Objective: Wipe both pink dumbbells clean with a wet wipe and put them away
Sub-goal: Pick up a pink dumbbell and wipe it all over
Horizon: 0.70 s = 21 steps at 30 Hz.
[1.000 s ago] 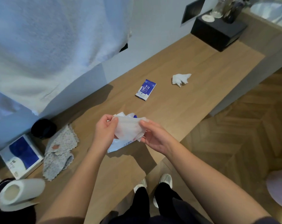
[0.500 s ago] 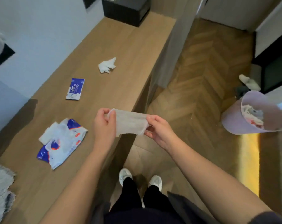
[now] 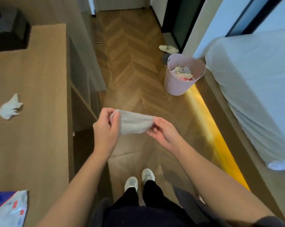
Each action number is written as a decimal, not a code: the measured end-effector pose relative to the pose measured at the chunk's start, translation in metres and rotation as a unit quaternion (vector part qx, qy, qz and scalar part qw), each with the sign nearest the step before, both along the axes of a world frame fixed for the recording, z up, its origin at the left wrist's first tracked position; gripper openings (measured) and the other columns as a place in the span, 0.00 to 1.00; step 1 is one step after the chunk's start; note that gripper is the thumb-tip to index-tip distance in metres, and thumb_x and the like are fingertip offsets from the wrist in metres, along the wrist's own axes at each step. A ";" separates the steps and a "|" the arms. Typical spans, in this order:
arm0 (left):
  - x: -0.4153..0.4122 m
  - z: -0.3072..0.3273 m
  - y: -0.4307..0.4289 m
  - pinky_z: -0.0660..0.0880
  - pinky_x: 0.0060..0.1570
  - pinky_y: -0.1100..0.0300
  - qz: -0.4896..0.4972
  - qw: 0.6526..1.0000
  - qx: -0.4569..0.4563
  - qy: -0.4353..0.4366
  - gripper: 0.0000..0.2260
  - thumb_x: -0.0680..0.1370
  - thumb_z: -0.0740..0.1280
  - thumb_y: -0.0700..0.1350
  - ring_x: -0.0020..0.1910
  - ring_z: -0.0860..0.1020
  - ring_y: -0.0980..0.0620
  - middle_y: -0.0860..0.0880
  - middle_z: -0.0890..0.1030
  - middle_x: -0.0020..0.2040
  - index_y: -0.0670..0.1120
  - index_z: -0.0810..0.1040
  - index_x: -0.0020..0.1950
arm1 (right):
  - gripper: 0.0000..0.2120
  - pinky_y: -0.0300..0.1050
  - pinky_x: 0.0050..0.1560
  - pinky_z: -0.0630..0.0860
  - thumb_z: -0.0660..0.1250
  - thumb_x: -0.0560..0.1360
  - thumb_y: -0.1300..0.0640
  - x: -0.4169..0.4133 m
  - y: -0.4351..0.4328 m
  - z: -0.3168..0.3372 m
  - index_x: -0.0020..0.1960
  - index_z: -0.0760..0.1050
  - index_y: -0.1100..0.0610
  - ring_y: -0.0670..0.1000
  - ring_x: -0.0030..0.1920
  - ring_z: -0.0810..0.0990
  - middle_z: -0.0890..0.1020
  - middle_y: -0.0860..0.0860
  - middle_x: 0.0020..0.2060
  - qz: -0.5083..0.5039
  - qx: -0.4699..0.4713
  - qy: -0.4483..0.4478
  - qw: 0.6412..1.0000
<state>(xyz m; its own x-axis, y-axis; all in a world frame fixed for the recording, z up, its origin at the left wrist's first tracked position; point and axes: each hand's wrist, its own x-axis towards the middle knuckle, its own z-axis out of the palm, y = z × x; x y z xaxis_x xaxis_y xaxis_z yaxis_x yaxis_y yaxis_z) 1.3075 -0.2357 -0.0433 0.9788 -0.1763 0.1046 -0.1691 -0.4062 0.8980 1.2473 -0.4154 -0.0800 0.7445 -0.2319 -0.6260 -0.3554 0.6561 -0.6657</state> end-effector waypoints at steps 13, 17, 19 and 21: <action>-0.049 -0.010 -0.097 0.76 0.39 0.49 -0.301 0.954 0.010 0.000 0.03 0.81 0.64 0.47 0.41 0.77 0.50 0.48 0.78 0.41 0.50 0.75 0.49 | 0.06 0.41 0.43 0.77 0.57 0.83 0.51 -0.130 -0.018 -0.005 0.48 0.71 0.48 0.47 0.45 0.78 0.77 0.44 0.42 -0.257 -0.423 0.196 0.847; -0.068 -0.011 -0.123 0.74 0.37 0.51 -0.322 0.946 0.008 0.035 0.04 0.80 0.64 0.46 0.39 0.76 0.49 0.44 0.78 0.40 0.48 0.76 0.47 | 0.06 0.40 0.41 0.75 0.56 0.83 0.51 -0.175 -0.031 -0.007 0.51 0.70 0.51 0.45 0.42 0.77 0.76 0.42 0.40 -0.189 -0.484 0.203 0.830; -0.083 -0.015 -0.138 0.71 0.36 0.54 -0.339 0.939 0.020 0.057 0.05 0.80 0.64 0.46 0.36 0.74 0.51 0.46 0.77 0.37 0.47 0.75 0.45 | 0.07 0.42 0.40 0.76 0.56 0.84 0.51 -0.197 -0.042 -0.009 0.52 0.70 0.53 0.46 0.40 0.77 0.77 0.44 0.40 -0.183 -0.483 0.203 0.832; -0.102 -0.019 -0.154 0.68 0.34 0.58 -0.354 0.933 0.027 0.064 0.05 0.79 0.65 0.45 0.33 0.70 0.56 0.51 0.74 0.34 0.48 0.75 0.43 | 0.08 0.46 0.40 0.78 0.57 0.83 0.53 -0.221 -0.055 -0.012 0.51 0.71 0.55 0.48 0.40 0.78 0.77 0.47 0.41 -0.211 -0.452 0.203 0.843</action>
<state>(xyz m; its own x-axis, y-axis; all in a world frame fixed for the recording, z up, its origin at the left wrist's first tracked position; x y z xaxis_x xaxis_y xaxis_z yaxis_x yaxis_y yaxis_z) 1.2051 -0.3894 -0.0621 0.6197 -0.7842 -0.0316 -0.3052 -0.2779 0.9108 1.0262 -0.4702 -0.0917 0.2443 -0.9407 -0.2355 -0.5356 0.0716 -0.8414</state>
